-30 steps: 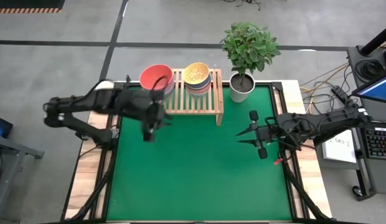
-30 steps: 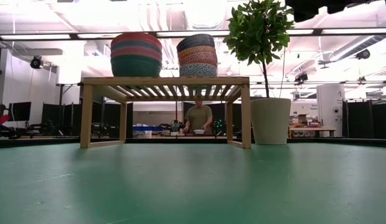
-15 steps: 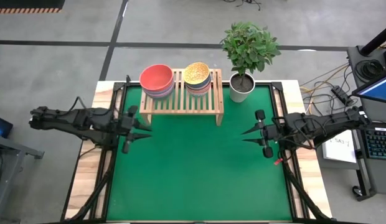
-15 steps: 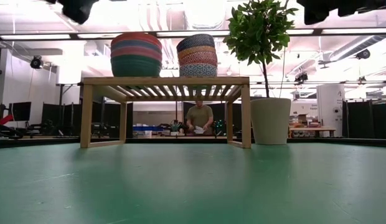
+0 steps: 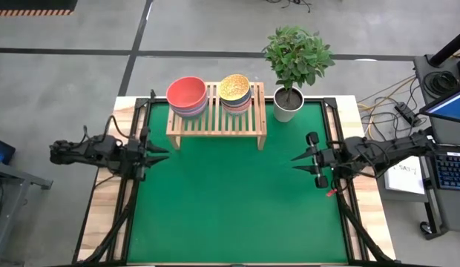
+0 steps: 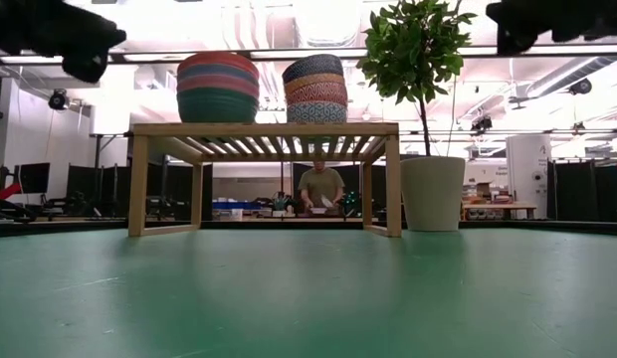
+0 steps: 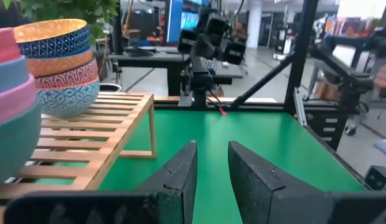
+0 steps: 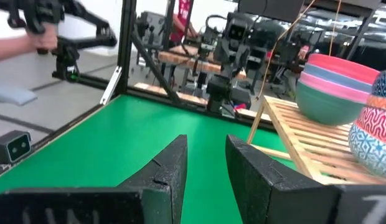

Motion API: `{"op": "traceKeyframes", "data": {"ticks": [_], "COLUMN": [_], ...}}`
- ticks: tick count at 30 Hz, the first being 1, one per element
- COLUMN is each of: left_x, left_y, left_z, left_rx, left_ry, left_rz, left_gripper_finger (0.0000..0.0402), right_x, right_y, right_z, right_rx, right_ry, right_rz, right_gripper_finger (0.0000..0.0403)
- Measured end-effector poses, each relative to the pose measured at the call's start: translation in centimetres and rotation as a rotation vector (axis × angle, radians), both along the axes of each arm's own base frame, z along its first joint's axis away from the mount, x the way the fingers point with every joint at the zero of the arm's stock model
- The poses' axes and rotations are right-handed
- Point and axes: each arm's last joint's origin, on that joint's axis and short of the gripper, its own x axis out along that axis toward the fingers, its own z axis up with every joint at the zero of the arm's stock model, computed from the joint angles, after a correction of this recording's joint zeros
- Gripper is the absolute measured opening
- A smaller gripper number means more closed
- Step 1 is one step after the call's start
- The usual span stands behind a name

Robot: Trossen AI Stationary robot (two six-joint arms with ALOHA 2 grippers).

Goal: Place and stack bowls onto a shelf
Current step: Return to Home Position

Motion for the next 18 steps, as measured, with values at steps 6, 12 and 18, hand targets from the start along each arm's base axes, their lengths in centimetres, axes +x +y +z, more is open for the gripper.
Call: {"op": "traceKeyframes", "data": {"ticks": [6,12,18], "left_x": [0.1,0.7,1.3], "left_y": [0.0,-0.1,-0.2], "left_z": [-1.7,-3.1,-5.1], "left_rx": [-0.008,-0.008,0.003], "left_ry": [-0.010,0.007,0.033], "left_rz": [-0.001,-0.003,-0.003], "left_gripper_finger": [0.0073,0.0073,0.0073], "right_x": [-1.1,-2.1,-2.4], "right_y": [-0.2,-0.4,-0.5], "right_z": [-2.1,-4.3,-6.5], "right_rx": [0.060,0.124,0.127], "right_ry": [-0.071,-0.113,-0.140], "right_rz": [0.002,0.002,0.000], "right_gripper_finger": [0.0095,0.0077,0.0063]}}
